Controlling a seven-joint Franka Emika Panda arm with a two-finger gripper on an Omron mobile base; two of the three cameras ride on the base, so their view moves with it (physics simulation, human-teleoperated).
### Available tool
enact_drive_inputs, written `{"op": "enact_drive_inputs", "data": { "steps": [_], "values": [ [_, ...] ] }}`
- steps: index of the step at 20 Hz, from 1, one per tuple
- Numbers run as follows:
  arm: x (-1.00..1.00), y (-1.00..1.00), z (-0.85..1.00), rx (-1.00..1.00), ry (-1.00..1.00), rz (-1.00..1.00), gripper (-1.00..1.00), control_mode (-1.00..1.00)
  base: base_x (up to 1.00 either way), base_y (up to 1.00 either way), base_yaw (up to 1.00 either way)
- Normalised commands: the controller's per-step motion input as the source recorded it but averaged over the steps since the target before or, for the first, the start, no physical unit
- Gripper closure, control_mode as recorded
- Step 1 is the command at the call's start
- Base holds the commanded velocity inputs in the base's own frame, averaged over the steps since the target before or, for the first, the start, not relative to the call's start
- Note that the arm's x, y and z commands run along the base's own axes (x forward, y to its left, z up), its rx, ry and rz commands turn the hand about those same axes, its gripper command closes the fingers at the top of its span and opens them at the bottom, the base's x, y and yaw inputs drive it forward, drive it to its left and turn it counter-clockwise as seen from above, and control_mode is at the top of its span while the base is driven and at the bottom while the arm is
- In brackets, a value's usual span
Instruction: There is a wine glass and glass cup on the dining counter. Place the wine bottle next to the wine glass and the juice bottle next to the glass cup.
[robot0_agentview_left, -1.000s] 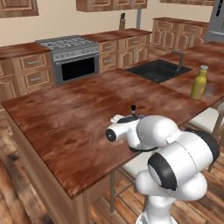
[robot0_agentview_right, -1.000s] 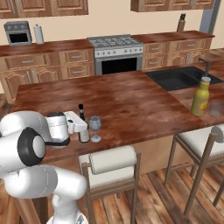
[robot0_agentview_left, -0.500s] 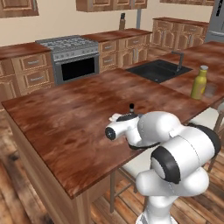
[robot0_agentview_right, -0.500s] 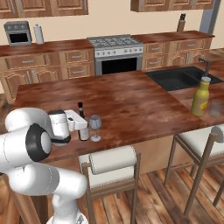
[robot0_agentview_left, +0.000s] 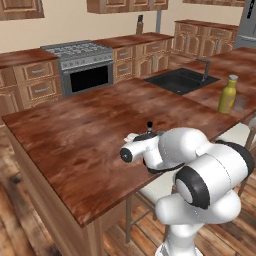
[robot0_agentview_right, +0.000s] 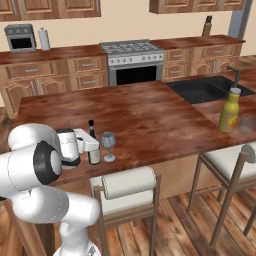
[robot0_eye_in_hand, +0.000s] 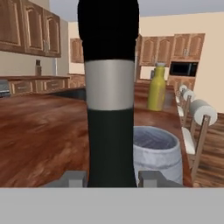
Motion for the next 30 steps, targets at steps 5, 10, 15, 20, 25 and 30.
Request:
{"op": "enact_drive_inputs", "data": {
  "steps": [5,10,15,20,25,30],
  "values": [
    [-0.07,0.02,-0.36,0.05,-0.09,0.0,1.0,-1.0,0.0,0.0,0.0],
    [-0.06,0.04,-0.39,0.04,-0.09,-0.01,1.0,-1.0,0.0,0.0,0.0],
    [-0.12,0.05,-0.43,0.03,-0.1,-0.01,-1.0,-1.0,0.0,0.0,0.0],
    [-0.12,0.02,-0.43,0.03,-0.08,-0.02,-1.0,-1.0,0.0,0.0,0.0],
    [-0.13,0.0,-0.39,0.05,-0.06,-0.02,-1.0,-1.0,0.0,0.0,0.0],
    [-0.12,0.0,-0.33,0.07,-0.04,-0.03,-1.0,-1.0,0.0,0.0,0.0]
  ]
}}
